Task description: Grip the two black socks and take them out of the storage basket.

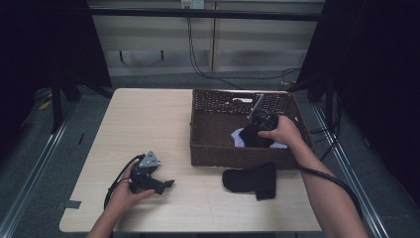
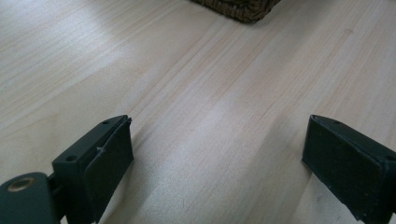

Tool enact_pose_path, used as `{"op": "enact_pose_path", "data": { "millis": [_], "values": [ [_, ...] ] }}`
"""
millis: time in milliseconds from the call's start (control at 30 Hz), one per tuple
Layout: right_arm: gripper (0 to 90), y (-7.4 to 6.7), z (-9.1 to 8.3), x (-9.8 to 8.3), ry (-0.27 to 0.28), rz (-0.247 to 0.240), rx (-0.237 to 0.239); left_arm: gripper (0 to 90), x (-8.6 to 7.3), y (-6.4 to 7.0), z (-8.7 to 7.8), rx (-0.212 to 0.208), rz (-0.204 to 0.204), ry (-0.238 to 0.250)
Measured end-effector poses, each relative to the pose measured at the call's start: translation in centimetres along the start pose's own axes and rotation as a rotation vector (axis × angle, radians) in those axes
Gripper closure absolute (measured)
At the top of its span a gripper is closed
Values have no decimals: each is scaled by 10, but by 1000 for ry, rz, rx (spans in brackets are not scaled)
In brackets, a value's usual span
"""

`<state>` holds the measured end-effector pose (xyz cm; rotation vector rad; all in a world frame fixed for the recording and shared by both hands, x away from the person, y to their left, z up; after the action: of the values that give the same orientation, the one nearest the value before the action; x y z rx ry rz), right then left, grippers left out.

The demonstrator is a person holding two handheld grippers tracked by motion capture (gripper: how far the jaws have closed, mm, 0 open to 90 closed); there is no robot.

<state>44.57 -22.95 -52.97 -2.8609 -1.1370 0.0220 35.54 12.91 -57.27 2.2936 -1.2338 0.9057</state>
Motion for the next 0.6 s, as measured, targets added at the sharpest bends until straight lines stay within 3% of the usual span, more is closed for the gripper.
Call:
{"op": "enact_pose_path", "data": {
  "millis": [167, 267, 300, 600],
  "values": [
    [567, 0, 8, -2, -10, 2, 17, 78, 0, 0, 0, -1, -4, 2],
    [751, -5, 9, -1, -4, 1, 56, 78, 0, 0, 0, -1, -5, 2],
    [773, -6, 7, 0, -3, 3, 61, 78, 0, 0, 0, -1, -5, 2],
    [799, -10, -6, -3, -23, -19, 82, 78, 0, 0, 0, -1, -1, 1]
  ]
}}
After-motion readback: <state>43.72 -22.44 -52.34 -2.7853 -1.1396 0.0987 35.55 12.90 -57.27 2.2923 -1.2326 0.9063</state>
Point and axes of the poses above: each handheld gripper's, and its own axes: z roughly forward along the jaws, x roughly out of its top, y roughly to its right, the point moved 9 cm from there along z, roughly forward along the jaws, and after that the axes turned 2 degrees about -y, right-handed, at the moved point
